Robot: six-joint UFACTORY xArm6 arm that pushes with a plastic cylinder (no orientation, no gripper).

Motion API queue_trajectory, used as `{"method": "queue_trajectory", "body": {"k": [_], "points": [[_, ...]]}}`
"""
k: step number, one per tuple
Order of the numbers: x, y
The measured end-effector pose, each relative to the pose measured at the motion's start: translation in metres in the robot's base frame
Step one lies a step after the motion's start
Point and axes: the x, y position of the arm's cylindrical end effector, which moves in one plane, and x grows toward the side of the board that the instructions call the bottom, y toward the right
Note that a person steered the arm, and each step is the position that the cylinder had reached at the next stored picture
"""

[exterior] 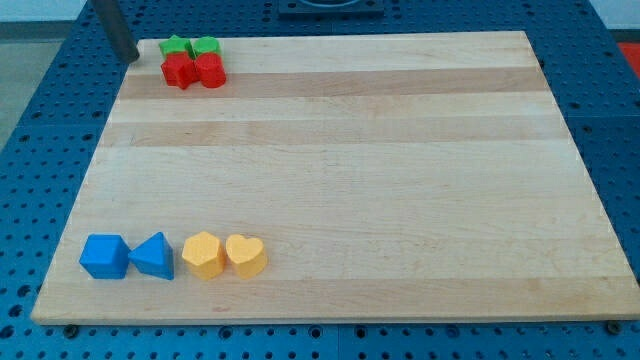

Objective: Move the red star to the right side of the heart

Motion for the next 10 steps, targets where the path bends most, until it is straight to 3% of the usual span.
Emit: {"method": "queue_trajectory", "body": {"k": [1,4,10], "points": [[-0.021,0.01],[-0.011,0.061],[0.095,0.098]]}}
